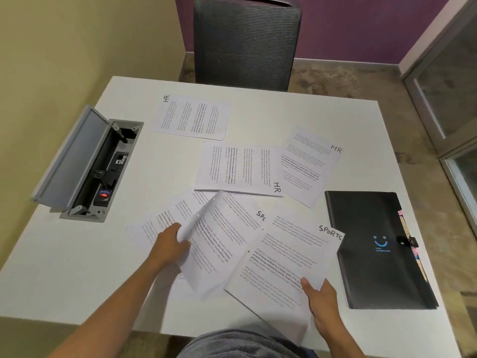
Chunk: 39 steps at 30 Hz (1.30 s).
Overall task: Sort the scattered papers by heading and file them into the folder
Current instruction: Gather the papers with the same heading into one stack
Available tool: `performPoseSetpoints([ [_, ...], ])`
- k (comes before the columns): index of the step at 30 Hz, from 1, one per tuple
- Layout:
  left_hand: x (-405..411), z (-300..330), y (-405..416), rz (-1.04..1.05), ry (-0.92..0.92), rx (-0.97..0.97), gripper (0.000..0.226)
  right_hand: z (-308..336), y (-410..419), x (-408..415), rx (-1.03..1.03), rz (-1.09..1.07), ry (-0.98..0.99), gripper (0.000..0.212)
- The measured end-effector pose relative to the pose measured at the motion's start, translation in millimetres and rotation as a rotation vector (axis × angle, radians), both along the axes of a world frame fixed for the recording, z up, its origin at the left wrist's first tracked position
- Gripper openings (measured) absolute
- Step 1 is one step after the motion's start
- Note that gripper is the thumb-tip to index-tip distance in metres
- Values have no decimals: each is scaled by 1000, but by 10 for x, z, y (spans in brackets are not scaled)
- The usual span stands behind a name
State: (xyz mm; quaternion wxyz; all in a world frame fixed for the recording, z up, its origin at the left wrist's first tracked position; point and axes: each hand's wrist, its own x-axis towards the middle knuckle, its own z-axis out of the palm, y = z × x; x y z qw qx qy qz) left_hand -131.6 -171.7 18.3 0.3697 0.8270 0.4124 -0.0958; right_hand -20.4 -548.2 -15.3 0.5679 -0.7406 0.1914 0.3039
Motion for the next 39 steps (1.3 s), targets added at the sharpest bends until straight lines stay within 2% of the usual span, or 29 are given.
performPoseSetpoints([
  [3, -137, 153, -138, 142, -148, -240, 17, -27, -195, 15, 32, -61, 34, 38],
  [6, -284, 302, -241, 363, -283, -587, 36, -27, -307, 26, 52, -73, 54, 39],
  [8, -372, 370, -298, 444, -352, -729, 42, -39, -354, 31, 54, -69, 51, 40],
  [14, -543, 504, -569, 528, -526, -1052, 51, -18, -391, 18, 57, -25, 74, 39],
  [18, -516, 528, -758, 563, -628, -1150, 51, 7, -365, -9, 72, 26, 61, 37],
  [20, -492, 528, -847, 535, -607, -1129, 51, 22, -351, -18, 78, 58, 40, 40],
  [28, -359, 325, -1328, 301, -305, -700, 43, 65, -182, -55, 126, 186, 85, 38],
  [31, -289, 232, -1520, 253, -237, -590, 40, 100, -129, -77, 90, 224, 164, 40],
  [36, -285, 72, -1656, 128, -114, -472, 38, 188, -104, -125, 142, 172, 272, 50],
  [39, -284, -3, -1659, 91, -89, -480, 40, 178, -36, -179, 78, 172, 230, 43],
])
